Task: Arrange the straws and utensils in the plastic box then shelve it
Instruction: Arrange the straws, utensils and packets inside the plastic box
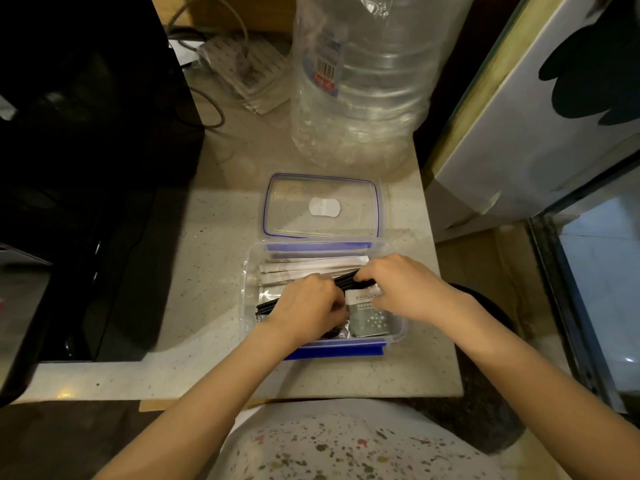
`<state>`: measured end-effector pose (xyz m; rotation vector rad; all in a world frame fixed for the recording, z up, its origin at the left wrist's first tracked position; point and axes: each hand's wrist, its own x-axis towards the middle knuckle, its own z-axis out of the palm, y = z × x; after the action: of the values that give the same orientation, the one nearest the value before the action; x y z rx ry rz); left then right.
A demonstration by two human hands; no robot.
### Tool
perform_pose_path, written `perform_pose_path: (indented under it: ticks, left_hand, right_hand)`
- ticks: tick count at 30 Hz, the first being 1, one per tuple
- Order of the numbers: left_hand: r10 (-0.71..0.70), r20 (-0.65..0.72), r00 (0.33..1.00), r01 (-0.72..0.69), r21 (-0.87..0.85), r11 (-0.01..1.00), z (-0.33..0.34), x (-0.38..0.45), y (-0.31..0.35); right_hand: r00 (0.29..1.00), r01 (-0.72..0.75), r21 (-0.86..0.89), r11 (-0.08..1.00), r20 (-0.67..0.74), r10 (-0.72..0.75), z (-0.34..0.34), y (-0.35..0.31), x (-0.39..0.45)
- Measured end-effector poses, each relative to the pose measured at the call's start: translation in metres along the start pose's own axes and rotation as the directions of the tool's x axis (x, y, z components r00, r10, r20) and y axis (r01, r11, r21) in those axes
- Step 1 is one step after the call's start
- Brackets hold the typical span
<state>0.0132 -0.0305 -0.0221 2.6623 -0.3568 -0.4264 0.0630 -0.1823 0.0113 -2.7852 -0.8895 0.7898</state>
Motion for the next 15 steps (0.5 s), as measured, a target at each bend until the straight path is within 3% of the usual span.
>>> perform_pose_path:
  ticks: [2,5,8,10,15]
  left_hand:
    - [-0.006,-0.039,0.999,0.003,-0.065,0.998,-0.012,-0.003,-0.006]
    - [-0.084,-0.182,0.98,0.039,-0.235,0.971,-0.042,-0.005,-0.021]
    - [-0.265,-0.36,0.894,0.133,-0.353,0.926,-0.069,-0.001,-0.04]
    - [-0.395,-0.412,0.821,0.234,-0.389,0.891,-0.074,0.007,-0.057]
    - [-0.633,-0.271,0.725,0.487,-0.448,0.75,-0.063,0.037,-0.089]
  right_hand:
    - [0.998,0.027,0.133,0.991,-0.064,-0.019,-0.011,0.002,-0.003]
    - [0.961,0.045,0.36,0.932,-0.271,0.059,-0.03,0.007,-0.004]
    - [0.867,0.063,0.549,0.834,-0.444,0.227,-0.04,0.022,0.009]
    - [0.822,0.04,0.66,0.75,-0.448,0.351,-0.038,0.037,0.026]
    - [0.767,-0.198,0.759,0.621,-0.274,0.58,-0.013,0.066,0.068]
